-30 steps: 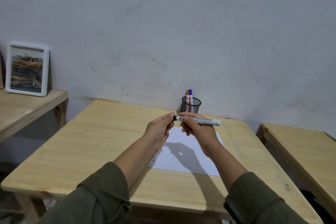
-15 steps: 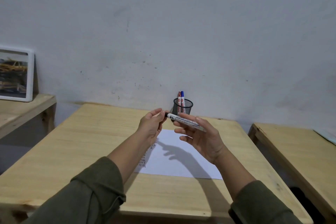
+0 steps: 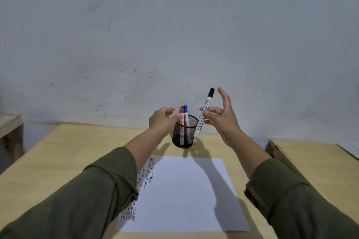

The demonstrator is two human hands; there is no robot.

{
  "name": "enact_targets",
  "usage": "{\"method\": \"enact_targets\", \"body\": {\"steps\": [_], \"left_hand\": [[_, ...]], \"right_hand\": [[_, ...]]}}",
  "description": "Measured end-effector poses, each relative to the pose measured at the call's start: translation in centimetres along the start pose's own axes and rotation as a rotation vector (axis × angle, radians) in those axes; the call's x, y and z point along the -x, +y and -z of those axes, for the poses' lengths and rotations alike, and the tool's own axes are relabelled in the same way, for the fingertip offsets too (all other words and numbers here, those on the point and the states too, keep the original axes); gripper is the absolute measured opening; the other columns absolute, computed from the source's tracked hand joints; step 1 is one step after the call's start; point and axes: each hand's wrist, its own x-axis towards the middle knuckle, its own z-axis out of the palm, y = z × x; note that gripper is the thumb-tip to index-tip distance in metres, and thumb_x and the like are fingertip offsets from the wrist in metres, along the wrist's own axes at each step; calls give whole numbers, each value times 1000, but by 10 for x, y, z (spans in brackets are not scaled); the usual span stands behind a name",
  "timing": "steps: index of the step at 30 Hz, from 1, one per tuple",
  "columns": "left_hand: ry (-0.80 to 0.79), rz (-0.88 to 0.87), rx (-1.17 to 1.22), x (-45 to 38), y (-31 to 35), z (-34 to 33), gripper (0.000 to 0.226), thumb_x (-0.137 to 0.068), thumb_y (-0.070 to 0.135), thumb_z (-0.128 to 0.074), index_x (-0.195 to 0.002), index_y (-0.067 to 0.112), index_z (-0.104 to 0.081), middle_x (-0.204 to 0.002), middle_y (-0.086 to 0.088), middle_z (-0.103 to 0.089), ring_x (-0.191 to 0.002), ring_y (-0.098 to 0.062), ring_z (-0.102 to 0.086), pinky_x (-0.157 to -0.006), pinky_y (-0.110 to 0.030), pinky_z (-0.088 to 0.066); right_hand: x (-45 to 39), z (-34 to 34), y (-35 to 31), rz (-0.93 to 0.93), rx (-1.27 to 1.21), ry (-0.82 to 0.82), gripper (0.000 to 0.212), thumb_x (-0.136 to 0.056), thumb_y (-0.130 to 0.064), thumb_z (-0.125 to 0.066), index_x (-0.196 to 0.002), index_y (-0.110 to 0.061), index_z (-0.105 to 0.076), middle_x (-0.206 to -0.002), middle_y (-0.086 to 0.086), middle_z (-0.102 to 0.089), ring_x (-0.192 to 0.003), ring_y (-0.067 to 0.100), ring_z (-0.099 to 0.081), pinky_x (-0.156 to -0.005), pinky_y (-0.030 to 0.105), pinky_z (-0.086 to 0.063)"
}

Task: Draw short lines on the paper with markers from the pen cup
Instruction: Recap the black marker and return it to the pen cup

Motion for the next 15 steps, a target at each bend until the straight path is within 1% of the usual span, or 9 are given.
{"method": "enact_targets", "body": {"steps": [2,5,6,8,10,12,13,15], "left_hand": [[-12,-10,-67,-13,-5,-6,49,-85,34,-64,-130,18,-54,-135,-1,-56,-123,-18,-52,-102,-30,-38],[-37,-9,-156,-27,-12,-15,55,-84,39,-63,-134,19,-50,-140,-2,-52,-128,-20,-48,-107,-34,-37],[-41,-9,-180,-31,-14,-17,56,-84,41,-63,-135,20,-49,-141,-3,-51,-130,-21,-46,-108,-34,-36],[-52,-4,-219,-38,-18,-21,58,-85,42,-61,-137,21,-47,-142,-4,-50,-132,-22,-45,-107,-34,-35],[-66,-1,-245,-44,-24,-24,57,-86,42,-60,-138,21,-46,-142,-5,-50,-132,-22,-45,-107,-33,-34],[-77,3,-251,-48,-30,-27,57,-86,40,-60,-138,22,-46,-142,-4,-51,-131,-22,-46,-106,-33,-35],[-79,7,-242,-50,-34,-28,56,-86,39,-61,-137,22,-47,-141,-4,-51,-130,-22,-47,-106,-32,-36],[-77,18,-196,-52,-39,-30,54,-86,36,-63,-136,23,-48,-139,-4,-53,-128,-21,-48,-102,-30,-38]], "right_hand": [[-20,-2,2,33,80,45,83,-87,3,-58,-143,-45,-19,-95,15,-65,-88,22,-66,-71,26,-55],[-44,-7,12,73,191,93,82,-87,1,-56,-140,-50,-19,-98,11,-64,-89,23,-66,-78,33,-57],[-51,-9,16,81,224,106,81,-87,0,-56,-139,-51,-21,-97,8,-63,-90,23,-65,-78,34,-56],[-63,-11,24,86,280,115,76,-88,-2,-56,-137,-50,-24,-97,7,-62,-89,20,-64,-71,27,-54],[-71,-13,33,95,341,112,74,-87,-3,-58,-137,-47,-26,-97,11,-62,-82,15,-61,-62,16,-48],[-75,-15,41,95,435,89,73,-85,-5,-61,-138,-43,-28,-94,14,-62,-79,14,-59,-57,11,-41],[-76,-17,44,93,482,71,73,-84,-6,-62,-139,-41,-28,-92,13,-62,-80,15,-58,-55,11,-39],[-79,-21,51,96,563,42,73,-82,-8,-64,-139,-37,-29,-90,9,-61,-83,18,-57,-59,18,-40]]}}
